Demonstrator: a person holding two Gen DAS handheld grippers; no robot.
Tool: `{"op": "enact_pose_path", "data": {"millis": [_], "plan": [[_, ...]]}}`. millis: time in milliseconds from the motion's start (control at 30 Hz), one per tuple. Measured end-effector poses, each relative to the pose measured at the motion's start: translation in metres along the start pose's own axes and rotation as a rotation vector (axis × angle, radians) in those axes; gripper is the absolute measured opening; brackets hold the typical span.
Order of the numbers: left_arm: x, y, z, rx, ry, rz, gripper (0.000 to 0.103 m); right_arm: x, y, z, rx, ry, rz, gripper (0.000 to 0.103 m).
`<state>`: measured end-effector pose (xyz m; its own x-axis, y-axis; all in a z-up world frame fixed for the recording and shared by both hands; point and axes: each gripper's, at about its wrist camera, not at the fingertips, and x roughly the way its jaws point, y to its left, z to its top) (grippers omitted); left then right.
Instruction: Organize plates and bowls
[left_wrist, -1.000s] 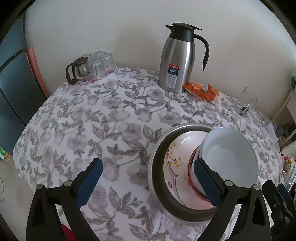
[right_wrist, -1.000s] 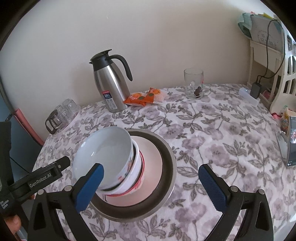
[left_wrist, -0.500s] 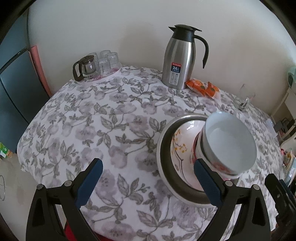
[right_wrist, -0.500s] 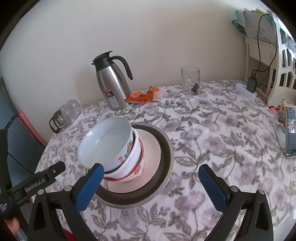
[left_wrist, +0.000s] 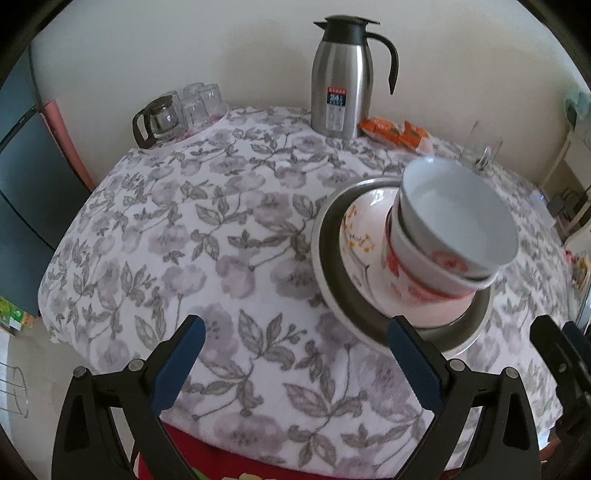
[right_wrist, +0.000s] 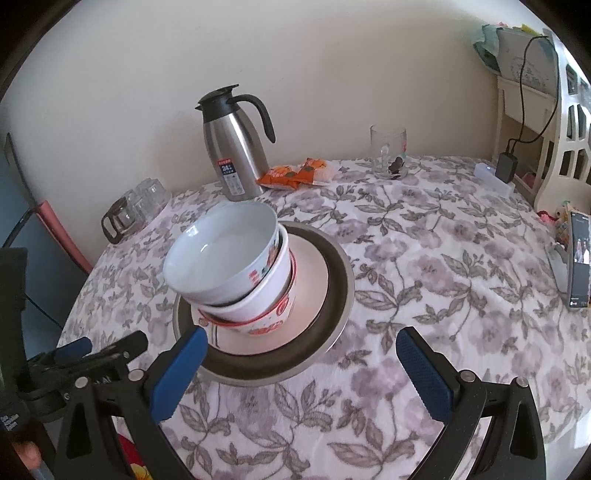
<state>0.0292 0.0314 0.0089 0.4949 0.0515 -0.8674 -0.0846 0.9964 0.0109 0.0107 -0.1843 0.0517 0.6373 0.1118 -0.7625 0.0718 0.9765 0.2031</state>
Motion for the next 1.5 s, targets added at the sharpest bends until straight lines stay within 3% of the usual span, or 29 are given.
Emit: {"op": "enact_pose_path", "data": {"millis": [400,867,1500], "plan": [[0.007,0.005,-0.014,0.033,0.052,0.079,0.099,0.005,-0.010,-0.016,0.022,0.051,-0.035,0.103],[0.015,0.008,-0.018,0.007,0.104,0.026,0.099,0.010,-0.007,-0.024,-0.011,0.081,-0.050,0.103],[0.024,0.008,-0.017,0.003,0.145,0.015,0.099,0.015,-0.007,-0.024,-0.020,0.095,-0.064,0.103]]}}
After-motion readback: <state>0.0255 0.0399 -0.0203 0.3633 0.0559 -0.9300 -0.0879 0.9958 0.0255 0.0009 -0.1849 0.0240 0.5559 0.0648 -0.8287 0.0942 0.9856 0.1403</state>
